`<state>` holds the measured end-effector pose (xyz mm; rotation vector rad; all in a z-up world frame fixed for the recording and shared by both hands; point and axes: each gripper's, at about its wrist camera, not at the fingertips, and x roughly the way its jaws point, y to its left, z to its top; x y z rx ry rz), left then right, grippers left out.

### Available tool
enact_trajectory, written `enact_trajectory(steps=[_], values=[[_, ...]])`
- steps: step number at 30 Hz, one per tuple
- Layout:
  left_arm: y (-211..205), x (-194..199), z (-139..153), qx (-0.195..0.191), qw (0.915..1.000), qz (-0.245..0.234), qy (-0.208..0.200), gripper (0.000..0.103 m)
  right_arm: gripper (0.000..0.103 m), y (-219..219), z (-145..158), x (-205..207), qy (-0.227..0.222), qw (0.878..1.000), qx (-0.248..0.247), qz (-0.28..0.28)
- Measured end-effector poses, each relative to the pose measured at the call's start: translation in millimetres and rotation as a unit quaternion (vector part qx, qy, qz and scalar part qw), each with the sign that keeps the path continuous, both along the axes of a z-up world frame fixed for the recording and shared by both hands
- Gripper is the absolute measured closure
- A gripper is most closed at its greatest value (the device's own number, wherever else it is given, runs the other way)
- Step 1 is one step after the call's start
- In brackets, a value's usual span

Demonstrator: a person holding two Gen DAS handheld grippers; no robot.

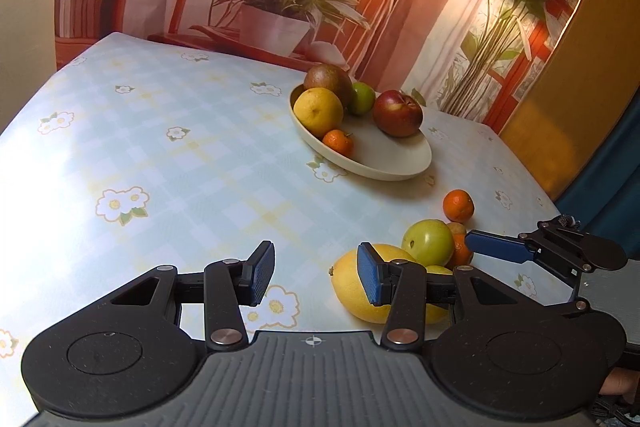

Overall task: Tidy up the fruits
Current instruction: 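Move the open right gripper back toward the loose fruits beside the plate, then position the open right gripper around the large yellow grapefruit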

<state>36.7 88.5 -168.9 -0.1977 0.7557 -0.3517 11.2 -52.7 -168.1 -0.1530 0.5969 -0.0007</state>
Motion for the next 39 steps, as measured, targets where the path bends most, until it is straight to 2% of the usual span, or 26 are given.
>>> enact_trajectory(steps=[10,21,30,34,39], values=[[-16,4,-6,0.022,0.9995,-0.023,-0.004,0.055,0.046,11,2,2,0.009,0.999,-0.033,0.026],[-21,19,-7,0.013,0.9995,-0.027,0.001,0.05,0.046,30,-3,10,0.038,0.995,-0.058,0.073],[-17,21,-11,-0.004,0.9996,-0.028,0.008,0.048,0.047,32,-5,32,0.07,0.993,-0.05,0.079],[-17,21,-11,-0.006,0.9996,-0.028,0.007,0.048,0.052,32,-6,40,0.086,0.992,-0.044,0.082],[-17,20,-12,-0.007,0.9996,-0.027,0.005,0.048,0.052,33,-7,42,0.093,0.991,-0.044,0.083]])
